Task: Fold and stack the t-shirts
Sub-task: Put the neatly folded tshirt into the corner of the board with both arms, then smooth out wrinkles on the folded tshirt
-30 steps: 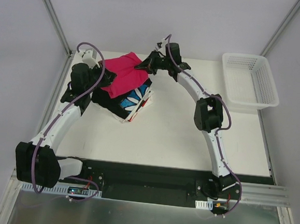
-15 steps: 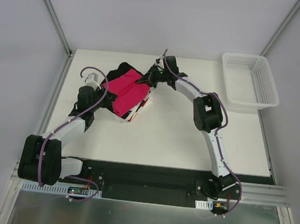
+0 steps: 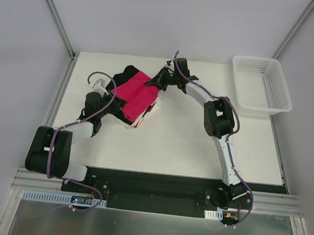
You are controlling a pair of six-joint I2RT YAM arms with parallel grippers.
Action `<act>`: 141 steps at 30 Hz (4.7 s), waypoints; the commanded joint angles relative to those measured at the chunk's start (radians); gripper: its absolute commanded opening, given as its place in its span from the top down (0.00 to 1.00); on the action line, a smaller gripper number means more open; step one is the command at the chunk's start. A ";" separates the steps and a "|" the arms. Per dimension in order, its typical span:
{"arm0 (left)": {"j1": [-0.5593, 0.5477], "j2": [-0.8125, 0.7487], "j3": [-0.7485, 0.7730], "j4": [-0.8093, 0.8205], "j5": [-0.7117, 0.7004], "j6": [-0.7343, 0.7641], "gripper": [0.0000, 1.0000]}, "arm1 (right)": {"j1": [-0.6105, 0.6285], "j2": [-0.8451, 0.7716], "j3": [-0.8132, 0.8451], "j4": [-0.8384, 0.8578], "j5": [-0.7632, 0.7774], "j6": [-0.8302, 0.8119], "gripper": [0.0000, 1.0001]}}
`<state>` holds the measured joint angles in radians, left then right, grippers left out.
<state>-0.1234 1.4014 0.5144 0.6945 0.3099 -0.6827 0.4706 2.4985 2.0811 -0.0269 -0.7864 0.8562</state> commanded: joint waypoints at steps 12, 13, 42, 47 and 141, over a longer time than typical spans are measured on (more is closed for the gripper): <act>0.002 -0.182 -0.060 -0.098 -0.077 0.029 1.00 | -0.027 0.051 0.152 0.041 -0.004 0.057 0.53; 0.002 -0.183 -0.059 -0.111 -0.083 0.031 0.97 | -0.029 0.049 0.149 0.042 -0.005 0.056 0.51; -0.065 -0.479 0.435 -0.654 -0.068 0.183 0.01 | -0.122 -0.380 -0.478 0.281 0.024 -0.013 0.53; -0.065 -0.479 0.536 -0.690 -0.023 0.201 0.01 | -0.124 -0.420 -0.625 0.337 0.015 -0.020 0.53; 0.111 0.904 1.575 -1.566 0.483 0.939 0.01 | -0.233 -0.480 -0.940 0.602 -0.059 0.067 0.51</act>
<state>-0.0238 2.3157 2.0876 -0.8478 0.7761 0.2291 0.2474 2.0712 1.1450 0.5167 -0.8257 0.9142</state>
